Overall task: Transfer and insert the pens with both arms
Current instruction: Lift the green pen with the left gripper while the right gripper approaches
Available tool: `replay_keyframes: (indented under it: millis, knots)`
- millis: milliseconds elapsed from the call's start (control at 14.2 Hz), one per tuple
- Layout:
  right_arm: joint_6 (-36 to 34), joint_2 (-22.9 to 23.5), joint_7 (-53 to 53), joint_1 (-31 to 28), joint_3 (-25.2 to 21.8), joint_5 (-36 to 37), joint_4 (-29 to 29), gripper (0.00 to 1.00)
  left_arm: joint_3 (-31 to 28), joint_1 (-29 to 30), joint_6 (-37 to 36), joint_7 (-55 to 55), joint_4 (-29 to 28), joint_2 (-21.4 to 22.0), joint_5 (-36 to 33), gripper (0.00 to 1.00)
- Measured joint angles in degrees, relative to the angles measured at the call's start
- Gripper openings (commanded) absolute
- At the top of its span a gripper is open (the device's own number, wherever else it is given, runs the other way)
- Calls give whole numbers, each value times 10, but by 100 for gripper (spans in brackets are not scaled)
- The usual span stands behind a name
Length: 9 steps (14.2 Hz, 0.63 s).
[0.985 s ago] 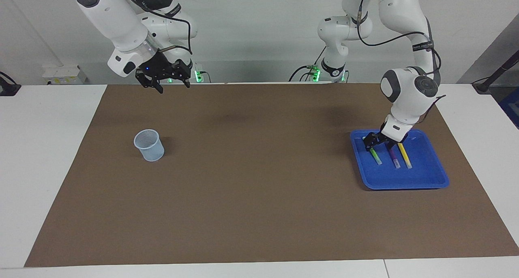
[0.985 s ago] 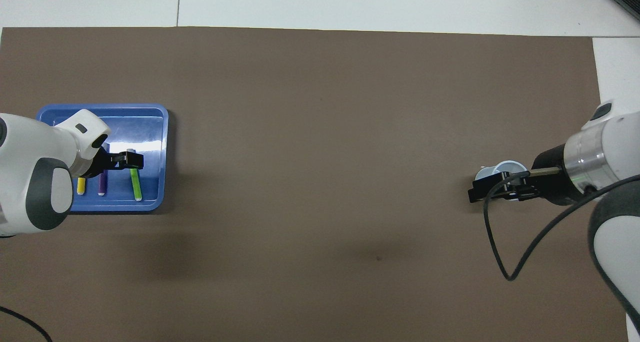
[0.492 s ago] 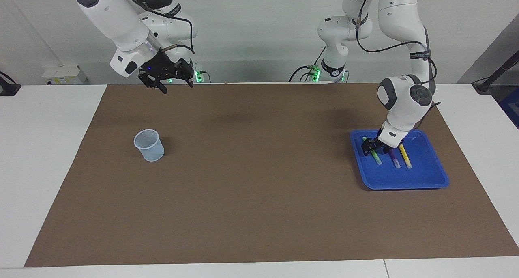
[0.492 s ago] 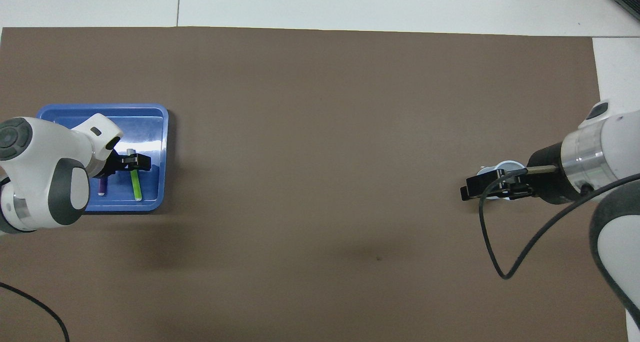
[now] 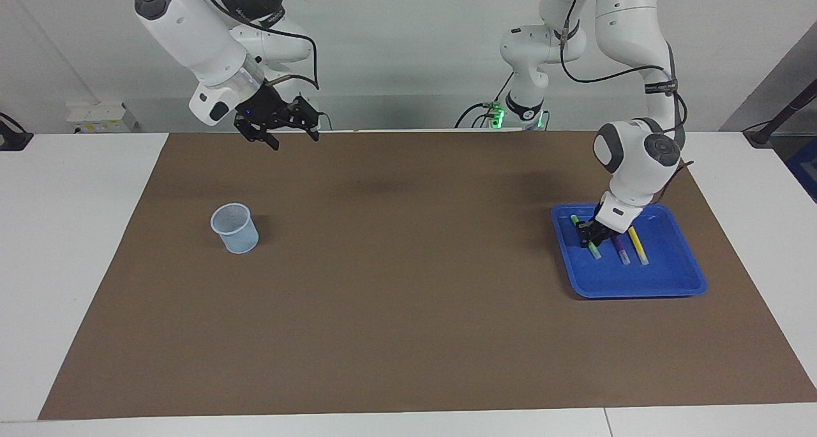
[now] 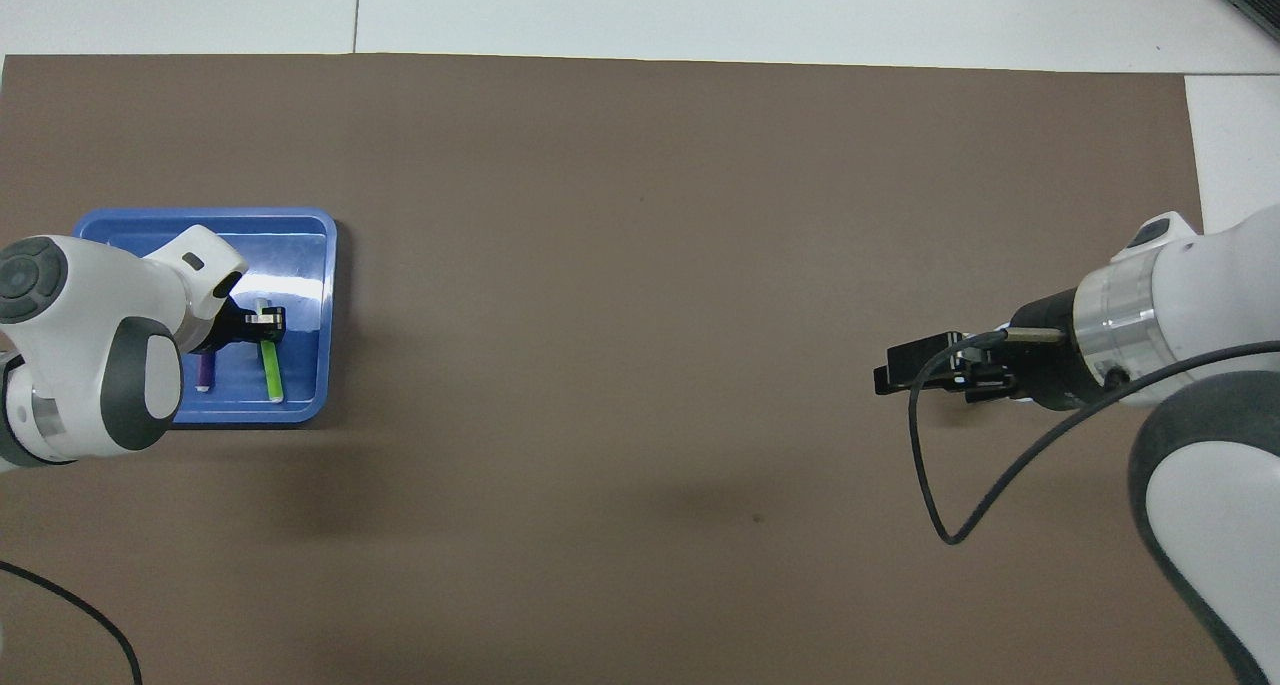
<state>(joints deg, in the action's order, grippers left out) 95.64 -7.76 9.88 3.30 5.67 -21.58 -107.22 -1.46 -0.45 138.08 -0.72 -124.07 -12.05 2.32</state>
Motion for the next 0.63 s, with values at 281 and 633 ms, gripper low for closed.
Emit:
replay_keyframes:
  millis: [281,633]
  knots:
    - [16,-7,43,32,6,-16,-8,100,0,0,0,3,0,0,1,0]
    - [50,-9,43,33,6,-24,-11,100,-1,1,-23,28,10,0,2,0]
